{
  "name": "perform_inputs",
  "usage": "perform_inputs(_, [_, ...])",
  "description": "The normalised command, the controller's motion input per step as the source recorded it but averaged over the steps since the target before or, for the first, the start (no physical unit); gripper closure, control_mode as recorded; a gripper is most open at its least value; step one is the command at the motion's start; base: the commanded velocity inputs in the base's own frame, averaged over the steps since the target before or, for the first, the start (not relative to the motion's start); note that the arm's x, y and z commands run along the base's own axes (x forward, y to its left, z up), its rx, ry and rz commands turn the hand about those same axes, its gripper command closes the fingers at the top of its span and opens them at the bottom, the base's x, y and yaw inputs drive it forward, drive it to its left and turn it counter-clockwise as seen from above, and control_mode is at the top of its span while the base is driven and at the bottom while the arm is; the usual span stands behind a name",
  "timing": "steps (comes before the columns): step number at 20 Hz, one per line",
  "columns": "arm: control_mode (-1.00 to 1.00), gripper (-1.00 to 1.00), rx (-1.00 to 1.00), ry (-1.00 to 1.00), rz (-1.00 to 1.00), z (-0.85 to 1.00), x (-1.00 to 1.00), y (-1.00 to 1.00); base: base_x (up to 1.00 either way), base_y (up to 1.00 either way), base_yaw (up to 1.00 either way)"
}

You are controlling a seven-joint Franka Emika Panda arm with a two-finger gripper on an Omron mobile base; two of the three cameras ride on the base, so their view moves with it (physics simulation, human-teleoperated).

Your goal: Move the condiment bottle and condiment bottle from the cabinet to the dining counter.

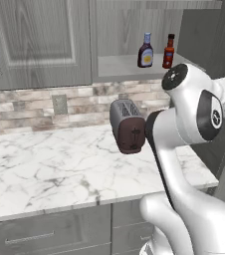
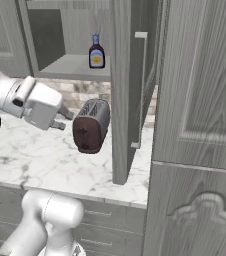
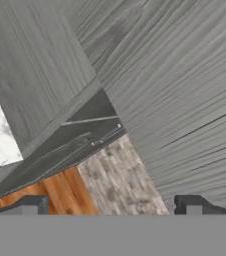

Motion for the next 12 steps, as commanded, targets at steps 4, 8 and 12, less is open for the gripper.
perform_inputs(4, [-1.0,-1.0,0.27,-0.24,0.06,0.09,0.35,0.27,0.0,0.0,0.0])
perform_inputs(8, [-1.0,-1.0,0.14,-0.33,0.16,0.0,0.33,0.31,0.0,0.0,0.0])
perform_inputs(12, [-1.0,-1.0,0.1,-0.31,0.14,0.0,0.41,0.19,0.0,0.0,0.0])
